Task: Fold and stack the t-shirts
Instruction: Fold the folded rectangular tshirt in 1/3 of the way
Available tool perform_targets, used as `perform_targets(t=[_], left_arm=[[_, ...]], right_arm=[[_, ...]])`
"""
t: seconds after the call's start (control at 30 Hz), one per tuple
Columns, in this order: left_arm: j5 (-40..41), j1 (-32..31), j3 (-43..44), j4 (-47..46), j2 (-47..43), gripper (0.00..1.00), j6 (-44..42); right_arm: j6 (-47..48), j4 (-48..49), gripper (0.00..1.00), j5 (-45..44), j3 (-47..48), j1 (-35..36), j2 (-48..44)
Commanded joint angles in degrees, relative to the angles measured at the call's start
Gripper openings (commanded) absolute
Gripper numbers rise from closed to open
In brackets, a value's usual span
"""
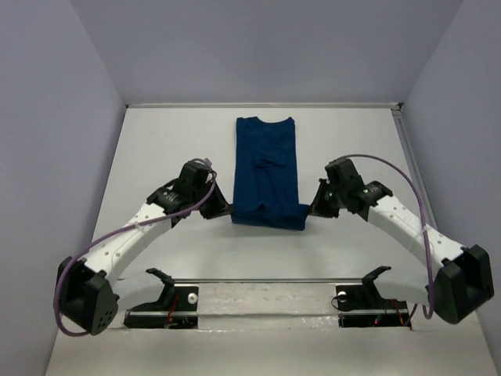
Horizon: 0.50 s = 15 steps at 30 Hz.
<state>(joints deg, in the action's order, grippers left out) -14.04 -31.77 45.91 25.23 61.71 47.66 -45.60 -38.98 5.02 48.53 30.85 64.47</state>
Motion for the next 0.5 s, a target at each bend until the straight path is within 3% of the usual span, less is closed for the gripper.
perform_targets(t=[0.0, 0.13, 0.47], left_arm=[[3.4, 5.5, 7.3, -3.3, 7.4, 0.0, -8.6], [5.9, 7.6, 17.0, -5.3, 17.6, 0.0, -12.1], [7.2, 9.6, 32.7, -6.7, 37.2, 0.0, -16.9]], right_arm=[[10.8, 6.7, 0.0, 0.1, 8.2, -5.9, 8.7], [13.7, 9.5, 0.0, 1.5, 17.1, -8.9, 20.1], [17.0, 10.8, 0.0, 3.3, 30.9, -13.4, 37.6]])
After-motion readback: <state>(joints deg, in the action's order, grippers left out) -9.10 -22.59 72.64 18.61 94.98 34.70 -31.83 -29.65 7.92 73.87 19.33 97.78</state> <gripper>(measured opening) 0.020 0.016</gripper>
